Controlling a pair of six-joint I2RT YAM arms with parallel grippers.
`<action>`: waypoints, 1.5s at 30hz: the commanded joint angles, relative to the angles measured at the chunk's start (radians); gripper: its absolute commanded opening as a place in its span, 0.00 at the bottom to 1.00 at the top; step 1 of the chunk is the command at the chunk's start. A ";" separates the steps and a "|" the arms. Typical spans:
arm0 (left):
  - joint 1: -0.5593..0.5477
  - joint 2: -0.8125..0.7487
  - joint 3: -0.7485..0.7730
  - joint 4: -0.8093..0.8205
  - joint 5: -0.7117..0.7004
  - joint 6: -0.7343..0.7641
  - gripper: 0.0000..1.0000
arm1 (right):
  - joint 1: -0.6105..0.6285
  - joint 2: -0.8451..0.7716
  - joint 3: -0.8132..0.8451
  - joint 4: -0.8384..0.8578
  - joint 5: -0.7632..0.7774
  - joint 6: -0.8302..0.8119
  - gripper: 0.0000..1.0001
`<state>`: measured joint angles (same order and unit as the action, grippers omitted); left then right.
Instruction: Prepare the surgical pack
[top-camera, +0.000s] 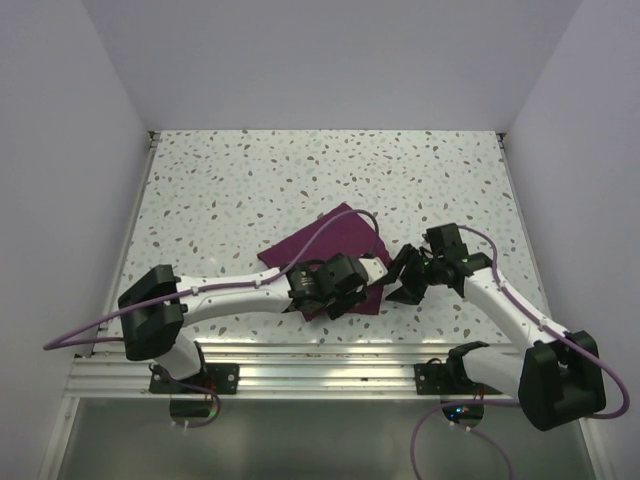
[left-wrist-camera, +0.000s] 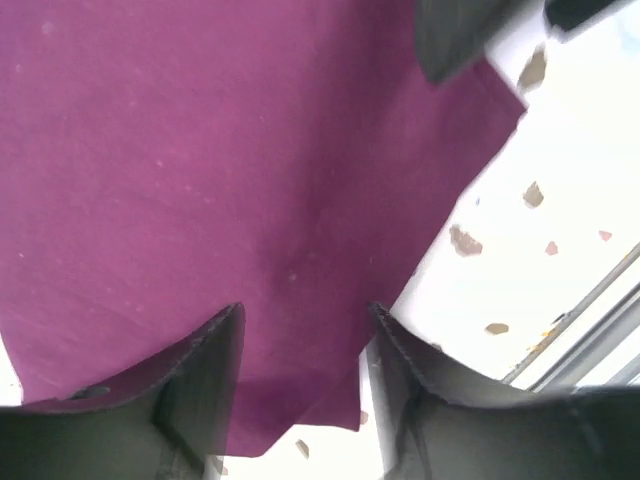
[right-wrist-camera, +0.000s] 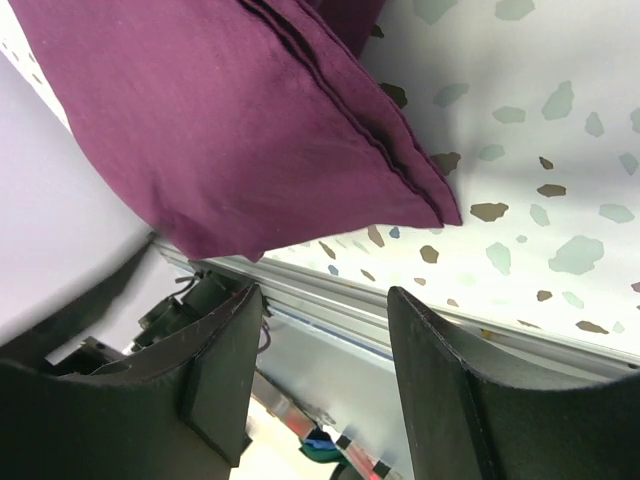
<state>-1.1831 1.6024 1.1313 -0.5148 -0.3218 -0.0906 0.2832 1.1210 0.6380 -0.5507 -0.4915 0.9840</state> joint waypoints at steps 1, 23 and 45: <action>-0.021 -0.039 -0.050 0.065 -0.009 -0.004 0.88 | 0.004 -0.020 -0.009 0.011 -0.024 0.013 0.57; -0.069 0.039 -0.209 0.279 -0.315 0.026 0.99 | 0.004 -0.044 0.012 -0.063 -0.016 -0.016 0.57; -0.070 0.028 -0.087 0.188 -0.258 0.029 0.17 | 0.004 -0.026 0.009 -0.025 -0.028 -0.013 0.57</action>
<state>-1.2469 1.6489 0.9680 -0.3271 -0.6018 -0.0628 0.2832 1.0977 0.6315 -0.5865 -0.4915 0.9752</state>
